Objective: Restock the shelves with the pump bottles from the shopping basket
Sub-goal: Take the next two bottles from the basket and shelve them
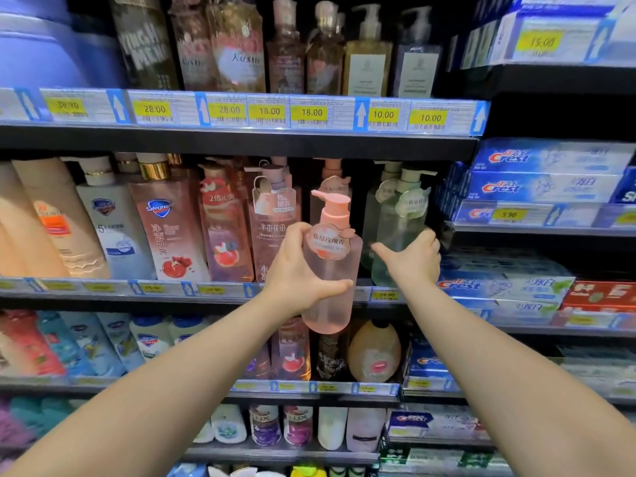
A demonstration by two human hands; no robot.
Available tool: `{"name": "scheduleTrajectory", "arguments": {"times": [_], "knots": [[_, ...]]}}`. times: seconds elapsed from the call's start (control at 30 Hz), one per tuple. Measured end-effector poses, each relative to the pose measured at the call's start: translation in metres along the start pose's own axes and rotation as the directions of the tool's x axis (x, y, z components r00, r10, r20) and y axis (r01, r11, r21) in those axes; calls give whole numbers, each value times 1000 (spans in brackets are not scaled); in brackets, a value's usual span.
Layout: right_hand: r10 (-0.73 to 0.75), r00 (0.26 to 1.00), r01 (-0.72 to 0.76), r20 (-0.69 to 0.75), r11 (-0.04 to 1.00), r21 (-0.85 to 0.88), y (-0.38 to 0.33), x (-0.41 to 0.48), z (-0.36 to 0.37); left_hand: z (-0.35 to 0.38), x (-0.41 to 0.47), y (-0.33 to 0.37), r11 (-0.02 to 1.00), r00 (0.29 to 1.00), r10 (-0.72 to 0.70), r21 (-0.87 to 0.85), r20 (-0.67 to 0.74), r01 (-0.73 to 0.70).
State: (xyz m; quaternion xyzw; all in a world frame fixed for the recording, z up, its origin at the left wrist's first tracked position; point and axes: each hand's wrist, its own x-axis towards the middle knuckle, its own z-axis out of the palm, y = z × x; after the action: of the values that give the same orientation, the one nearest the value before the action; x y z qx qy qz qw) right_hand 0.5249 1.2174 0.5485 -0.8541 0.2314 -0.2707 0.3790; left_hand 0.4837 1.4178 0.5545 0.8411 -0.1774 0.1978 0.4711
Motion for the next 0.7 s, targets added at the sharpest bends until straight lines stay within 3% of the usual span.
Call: {"name": "scheduleTrajectory", "arguments": {"times": [0.13, 0.33, 0.47, 0.57, 0.7], "knots": [[-40, 998, 38, 46, 998, 46, 6, -15, -6, 0, -2, 1, 1000, 1000, -23, -17, 20, 23], [-189, 982, 184, 3, 962, 199, 9, -72, -26, -11, -3, 8, 997, 997, -50, -59, 52, 53], [-275, 938, 213, 212, 938, 272, -11, -120, -36, -27, -8, 10, 988, 992, -125, -85, 16, 126], [-345, 873, 314, 345, 938, 143, -25, -157, -36, -42, -21, 12, 975, 982, -186, -117, 14, 186], [-300, 914, 343, 274, 931, -124, -34, -196, -26, -58, -47, 20, 978, 981, -190, -82, 47, 193]]}}
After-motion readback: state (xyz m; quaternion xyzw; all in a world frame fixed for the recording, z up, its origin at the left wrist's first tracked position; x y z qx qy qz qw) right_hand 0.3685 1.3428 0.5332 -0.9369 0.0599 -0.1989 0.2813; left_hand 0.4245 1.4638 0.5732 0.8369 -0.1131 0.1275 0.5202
